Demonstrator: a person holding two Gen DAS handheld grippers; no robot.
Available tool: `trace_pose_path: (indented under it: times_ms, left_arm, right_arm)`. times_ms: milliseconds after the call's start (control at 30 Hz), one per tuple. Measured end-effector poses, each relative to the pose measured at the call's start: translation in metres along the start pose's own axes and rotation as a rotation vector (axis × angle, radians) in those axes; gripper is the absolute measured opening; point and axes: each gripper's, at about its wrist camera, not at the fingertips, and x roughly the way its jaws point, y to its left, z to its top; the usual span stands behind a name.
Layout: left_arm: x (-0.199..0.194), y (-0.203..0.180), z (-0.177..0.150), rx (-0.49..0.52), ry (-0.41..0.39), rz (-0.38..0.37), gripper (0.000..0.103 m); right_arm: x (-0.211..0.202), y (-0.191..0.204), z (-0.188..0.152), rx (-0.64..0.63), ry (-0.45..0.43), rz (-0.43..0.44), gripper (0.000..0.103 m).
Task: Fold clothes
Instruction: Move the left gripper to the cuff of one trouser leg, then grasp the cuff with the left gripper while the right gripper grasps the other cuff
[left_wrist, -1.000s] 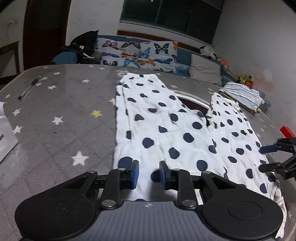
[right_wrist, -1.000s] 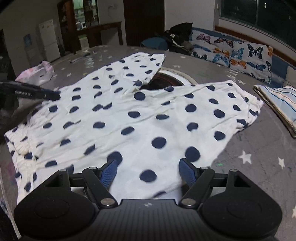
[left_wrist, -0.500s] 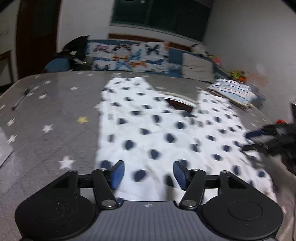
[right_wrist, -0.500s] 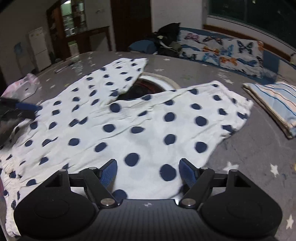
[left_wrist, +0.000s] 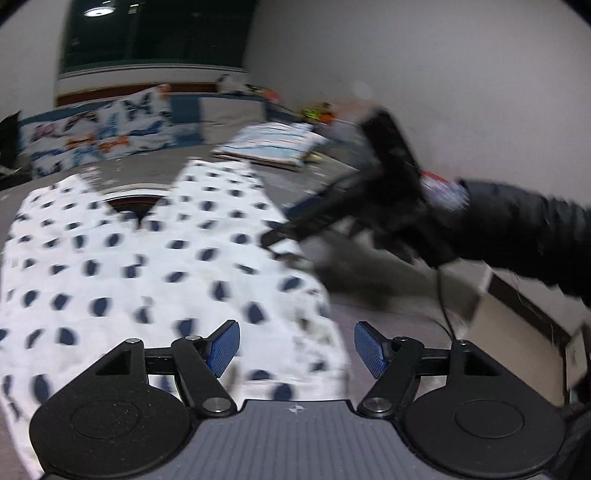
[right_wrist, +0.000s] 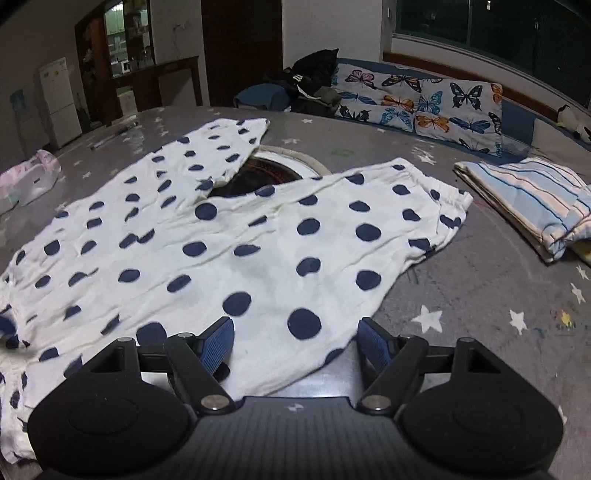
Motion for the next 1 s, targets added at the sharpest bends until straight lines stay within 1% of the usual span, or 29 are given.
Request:
trace_pose_path:
  times_ms: [67,167,233,300,333,400,433,500,533,567,600,700,833,867,933,1000]
  left_arm:
    - [0.008,-0.011,-0.003,0.044,0.013,-0.004,0.072]
    - [0.021,-0.022,-0.01,0.109,0.033,0.018,0.071]
    - [0.027,-0.026,-0.014,0.144,0.041,0.036,0.065]
    - [0.032,-0.029,-0.018,0.173,0.053,0.051,0.064]
    - [0.035,-0.03,-0.019,0.186,0.059,0.06,0.058]
    - [0.037,-0.029,-0.021,0.201,0.064,0.069,0.051]
    - [0.038,-0.028,-0.021,0.206,0.066,0.073,0.045]
    - [0.038,-0.023,-0.02,0.195,0.064,0.066,0.039]
    - [0.038,-0.019,-0.018,0.181,0.063,0.057,0.033]
    - [0.037,-0.017,-0.017,0.169,0.062,0.05,0.029]
    - [0.036,-0.015,-0.015,0.159,0.059,0.041,0.024]
    - [0.034,-0.008,-0.011,0.12,0.05,0.018,0.017]
    - [0.03,-0.002,-0.008,0.069,0.035,-0.006,0.015]
    - [0.029,-0.001,-0.008,0.06,0.032,-0.011,0.015]
    - [0.027,0.001,-0.007,0.038,0.03,-0.023,0.015]
    - [0.027,0.002,-0.007,0.017,0.027,-0.032,0.015]
  right_arm:
    - [-0.002,-0.002,-0.001,0.008,-0.001,-0.003,0.076]
    - [-0.004,-0.009,0.0,0.032,-0.006,-0.01,0.075]
    - [-0.004,-0.018,0.003,0.06,-0.01,-0.014,0.073]
    - [-0.003,-0.029,0.006,0.098,-0.013,-0.022,0.071]
    - [-0.002,-0.036,0.009,0.12,-0.015,-0.028,0.07]
    - [0.001,-0.048,0.013,0.154,-0.021,-0.037,0.067]
    - [0.004,-0.055,0.016,0.174,-0.024,-0.046,0.065]
    - [0.011,-0.073,0.023,0.221,-0.028,-0.072,0.061]
    - [0.017,-0.083,0.028,0.244,-0.028,-0.088,0.06]
    - [0.021,-0.09,0.032,0.256,-0.028,-0.098,0.059]
    - [0.025,-0.096,0.036,0.269,-0.029,-0.108,0.056]
    - [0.043,-0.118,0.05,0.309,-0.038,-0.145,0.051]
    - [0.063,-0.14,0.064,0.363,-0.049,-0.166,0.046]
    - [0.068,-0.143,0.067,0.37,-0.051,-0.169,0.046]
    - [0.077,-0.15,0.073,0.384,-0.056,-0.175,0.041]
    - [0.084,-0.153,0.078,0.385,-0.064,-0.185,0.04]
